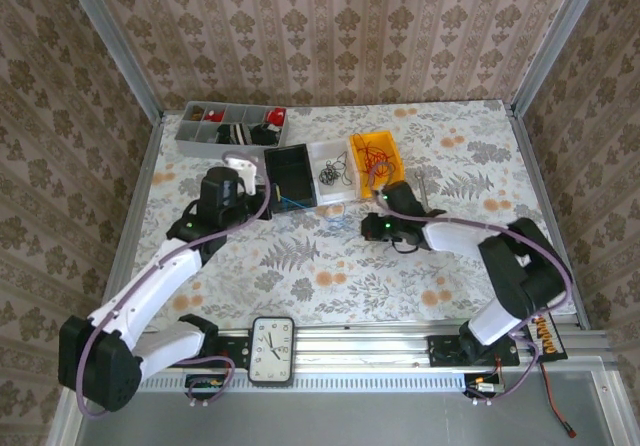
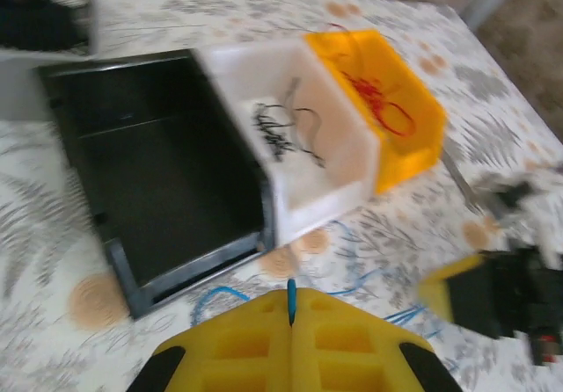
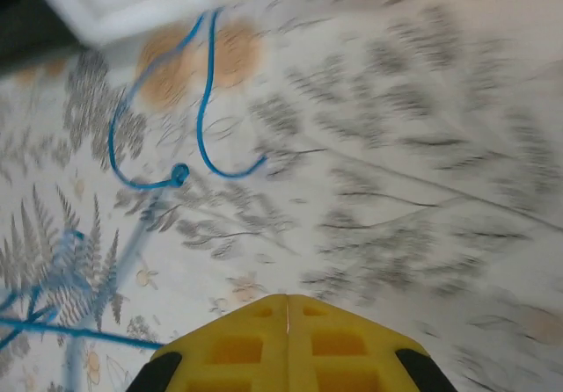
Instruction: Untangle the cables
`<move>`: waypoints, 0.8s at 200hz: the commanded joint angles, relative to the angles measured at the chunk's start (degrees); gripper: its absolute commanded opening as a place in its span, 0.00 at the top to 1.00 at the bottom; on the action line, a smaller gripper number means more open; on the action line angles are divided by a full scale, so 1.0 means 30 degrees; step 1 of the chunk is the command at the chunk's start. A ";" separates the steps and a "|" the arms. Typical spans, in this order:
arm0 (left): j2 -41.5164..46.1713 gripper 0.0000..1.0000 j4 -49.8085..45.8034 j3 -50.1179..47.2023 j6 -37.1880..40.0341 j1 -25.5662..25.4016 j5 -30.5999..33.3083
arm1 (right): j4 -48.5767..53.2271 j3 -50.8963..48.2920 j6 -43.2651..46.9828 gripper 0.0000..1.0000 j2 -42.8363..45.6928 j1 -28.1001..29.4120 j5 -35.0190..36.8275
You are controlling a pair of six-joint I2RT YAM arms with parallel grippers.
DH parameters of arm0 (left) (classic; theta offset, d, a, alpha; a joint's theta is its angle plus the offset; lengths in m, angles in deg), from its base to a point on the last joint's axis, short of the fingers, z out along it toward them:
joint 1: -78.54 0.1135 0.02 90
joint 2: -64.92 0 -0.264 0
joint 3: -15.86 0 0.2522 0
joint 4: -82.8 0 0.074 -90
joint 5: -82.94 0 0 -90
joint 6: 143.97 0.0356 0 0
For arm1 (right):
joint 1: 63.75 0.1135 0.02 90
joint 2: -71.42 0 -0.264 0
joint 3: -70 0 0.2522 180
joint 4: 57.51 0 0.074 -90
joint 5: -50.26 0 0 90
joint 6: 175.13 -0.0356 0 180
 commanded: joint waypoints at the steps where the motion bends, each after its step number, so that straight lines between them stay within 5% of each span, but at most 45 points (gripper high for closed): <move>1: 0.0668 1.00 0.0259 -0.0970 -0.1536 0.1198 0.4296 | 0.1370 -0.1414 -0.2890 1.00 0.1792 -0.0662 0.4549; 50: 0.1701 1.00 0.0509 -0.1459 -0.2384 0.2016 0.4954 | 0.5116 -0.2100 -0.6010 1.00 0.3913 -0.1637 0.9154; 73: 0.2412 1.00 0.0304 -0.1016 -0.2431 0.2666 0.5763 | 0.5100 -0.2933 -0.7545 1.00 0.4067 -0.2897 0.8551; 90: 0.2477 1.00 0.0814 -0.0622 -0.1776 0.2997 0.4460 | 0.4336 -0.3088 -0.7372 1.00 0.3878 -0.3268 0.7635; 108: 0.1964 1.00 0.1185 -0.0158 -0.1320 0.2968 0.2360 | 0.3654 -0.3030 -0.7144 0.93 0.3629 -0.3262 0.6865; 130: 0.0971 1.00 0.1270 0.0185 -0.0816 0.2649 -0.0117 | 0.3004 -0.2944 -0.6641 0.70 0.3750 -0.3167 0.6419; 160: -0.0979 1.00 -0.0847 0.0650 0.1402 0.0638 -0.2193 | 0.3288 -0.2412 -0.5353 0.50 0.4573 -0.2795 0.7388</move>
